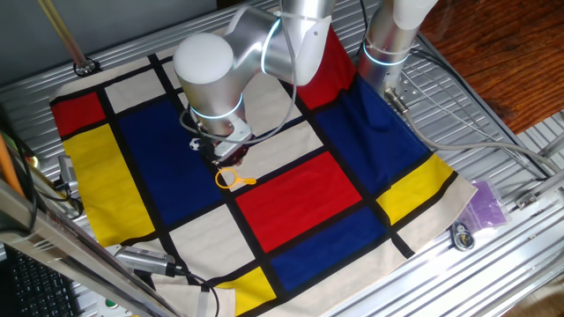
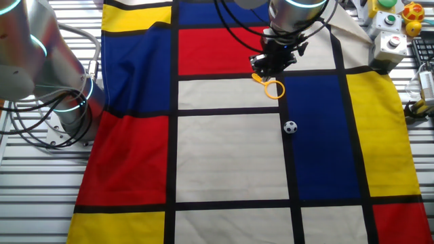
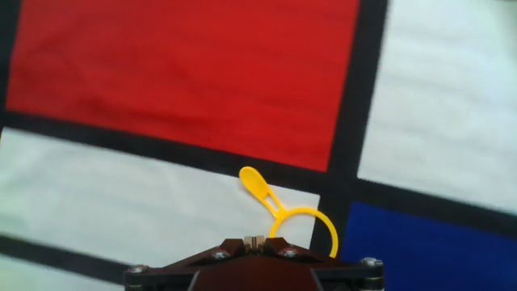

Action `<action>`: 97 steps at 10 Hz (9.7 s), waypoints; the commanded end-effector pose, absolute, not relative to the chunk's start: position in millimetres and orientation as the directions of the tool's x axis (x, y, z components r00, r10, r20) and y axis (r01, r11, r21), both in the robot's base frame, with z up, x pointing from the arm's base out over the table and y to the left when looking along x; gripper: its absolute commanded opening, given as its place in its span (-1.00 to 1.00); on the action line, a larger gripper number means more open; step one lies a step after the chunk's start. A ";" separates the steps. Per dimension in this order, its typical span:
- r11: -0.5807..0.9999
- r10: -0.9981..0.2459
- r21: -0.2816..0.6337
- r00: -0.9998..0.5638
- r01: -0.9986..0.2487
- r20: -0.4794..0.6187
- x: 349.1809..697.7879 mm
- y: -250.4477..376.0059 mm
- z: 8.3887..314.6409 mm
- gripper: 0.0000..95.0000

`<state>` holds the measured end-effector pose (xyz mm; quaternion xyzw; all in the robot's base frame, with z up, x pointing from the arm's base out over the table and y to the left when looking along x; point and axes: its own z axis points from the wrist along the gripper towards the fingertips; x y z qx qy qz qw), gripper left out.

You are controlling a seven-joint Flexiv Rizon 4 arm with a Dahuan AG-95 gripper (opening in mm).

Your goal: Attach the bubble ring to the ball

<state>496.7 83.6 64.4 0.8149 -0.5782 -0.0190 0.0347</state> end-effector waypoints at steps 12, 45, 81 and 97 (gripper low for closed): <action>-0.539 -0.841 0.085 0.541 -0.838 0.000 497.3 114.4 36.9 -0.60; -0.700 -0.713 0.025 0.701 -0.714 0.021 488.6 121.0 10.5 -0.20; -0.469 -0.877 -0.009 0.465 -0.883 0.124 514.2 59.9 59.6 -1.00; -0.304 -0.949 0.001 0.303 -0.953 0.084 522.6 61.7 63.9 -1.00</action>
